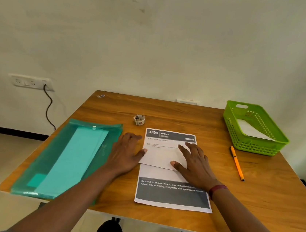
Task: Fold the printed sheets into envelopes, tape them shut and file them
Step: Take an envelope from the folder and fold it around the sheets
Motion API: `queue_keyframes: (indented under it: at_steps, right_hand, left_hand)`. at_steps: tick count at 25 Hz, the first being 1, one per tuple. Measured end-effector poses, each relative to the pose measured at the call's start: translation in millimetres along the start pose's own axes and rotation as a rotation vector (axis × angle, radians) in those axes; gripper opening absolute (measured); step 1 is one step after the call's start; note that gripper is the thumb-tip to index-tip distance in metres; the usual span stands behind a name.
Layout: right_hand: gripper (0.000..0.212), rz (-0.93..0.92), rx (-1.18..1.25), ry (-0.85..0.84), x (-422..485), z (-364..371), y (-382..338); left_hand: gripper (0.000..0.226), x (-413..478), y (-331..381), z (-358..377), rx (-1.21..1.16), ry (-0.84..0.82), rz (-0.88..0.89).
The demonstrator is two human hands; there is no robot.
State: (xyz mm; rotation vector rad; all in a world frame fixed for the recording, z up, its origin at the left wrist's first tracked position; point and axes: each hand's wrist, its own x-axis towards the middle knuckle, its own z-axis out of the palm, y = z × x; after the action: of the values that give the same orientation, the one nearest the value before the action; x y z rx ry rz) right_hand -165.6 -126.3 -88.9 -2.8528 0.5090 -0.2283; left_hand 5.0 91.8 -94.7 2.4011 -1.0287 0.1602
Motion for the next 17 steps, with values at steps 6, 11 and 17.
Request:
queue_keyframes:
  at_steps: [6, 11, 17]
  right_hand:
    - [0.068, -0.229, 0.068, 0.011, 32, 4, -75]
    - [0.065, -0.422, 0.066, -0.053, 65, 24, -147]
    - [0.062, -0.569, 0.001, -0.216, 104, 61, -221]
  left_hand:
    - [0.046, -22, -93, -69, -0.011, 0.171, -0.238]
    - [0.047, -54, -161, -98, 0.125, 0.183, -0.507]
    - [0.046, -66, -179, -85, 0.144, 0.235, -0.586]
